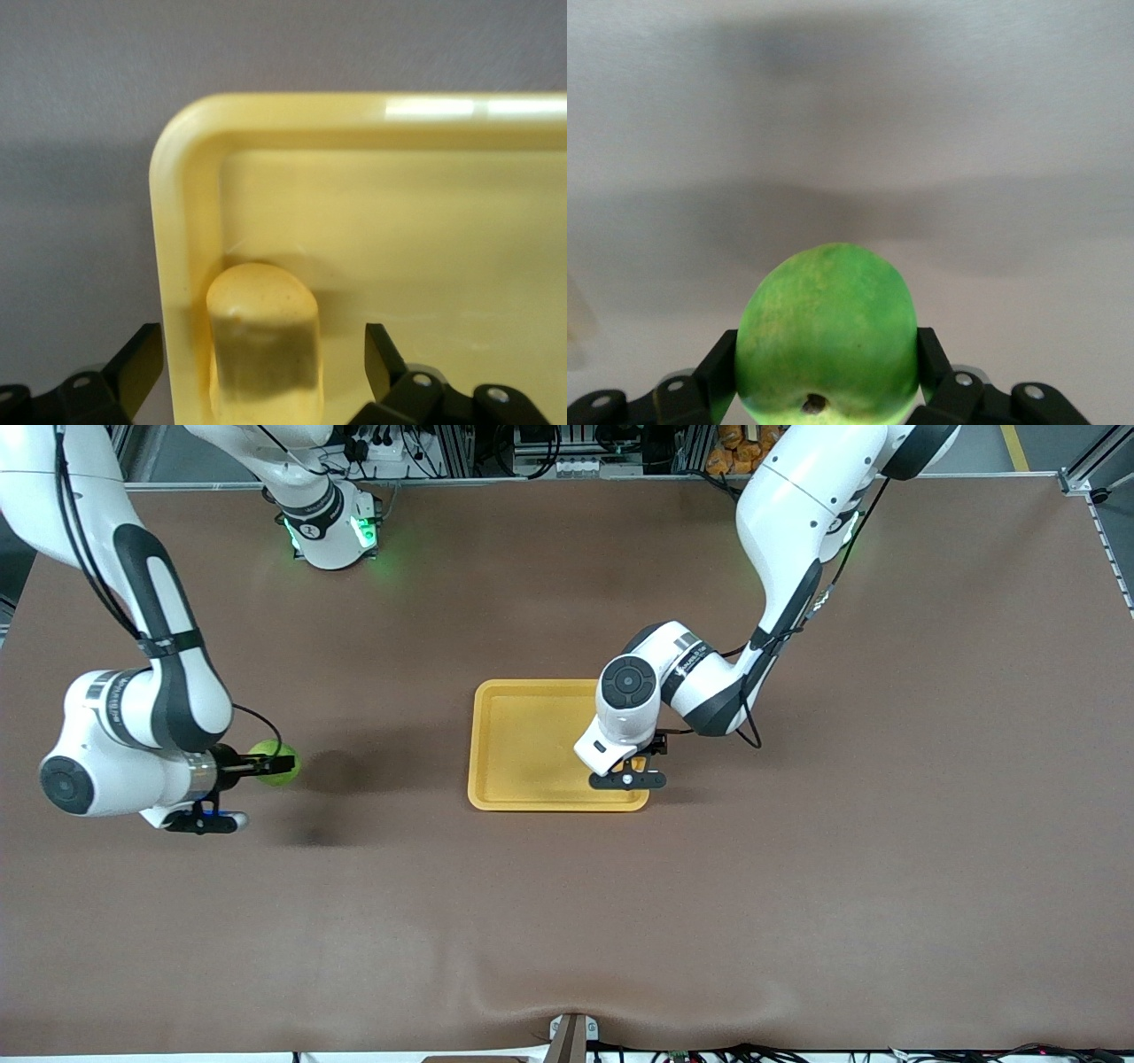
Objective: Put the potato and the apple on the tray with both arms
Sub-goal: 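Open the left gripper and lift away while the right gripper carries the apple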
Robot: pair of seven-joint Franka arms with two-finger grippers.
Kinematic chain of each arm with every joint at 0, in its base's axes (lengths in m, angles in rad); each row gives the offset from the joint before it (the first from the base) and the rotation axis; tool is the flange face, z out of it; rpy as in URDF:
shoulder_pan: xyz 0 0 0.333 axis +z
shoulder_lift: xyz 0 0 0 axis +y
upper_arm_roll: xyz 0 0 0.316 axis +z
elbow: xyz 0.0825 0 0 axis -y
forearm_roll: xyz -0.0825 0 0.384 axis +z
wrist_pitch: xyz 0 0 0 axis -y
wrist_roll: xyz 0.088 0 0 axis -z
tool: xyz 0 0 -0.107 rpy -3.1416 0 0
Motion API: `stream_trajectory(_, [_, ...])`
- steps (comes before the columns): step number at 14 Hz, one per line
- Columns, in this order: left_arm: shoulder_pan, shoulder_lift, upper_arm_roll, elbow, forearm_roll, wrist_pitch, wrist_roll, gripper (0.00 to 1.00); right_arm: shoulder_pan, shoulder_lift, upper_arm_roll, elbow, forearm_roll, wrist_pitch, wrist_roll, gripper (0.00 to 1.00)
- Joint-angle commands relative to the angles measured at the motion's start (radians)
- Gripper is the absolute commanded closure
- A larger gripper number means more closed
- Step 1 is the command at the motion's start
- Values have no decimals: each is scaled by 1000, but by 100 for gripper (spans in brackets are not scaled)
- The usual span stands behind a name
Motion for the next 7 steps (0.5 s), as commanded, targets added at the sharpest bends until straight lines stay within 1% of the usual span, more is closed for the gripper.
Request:
stream_trajectory(1, [7, -56, 11, 10, 26, -35, -22, 0, 40, -20, -3, 19, 37, -55, 88, 100])
stream_trajectory(3, [43, -108, 11, 23, 27, -112, -2, 0, 75, -20, -3, 35, 56, -71, 154, 100])
stream_trajectory(7, [146, -234, 0, 33, 12, -264, 169, 0, 160, -20, -3, 57, 56, -69, 303, 100])
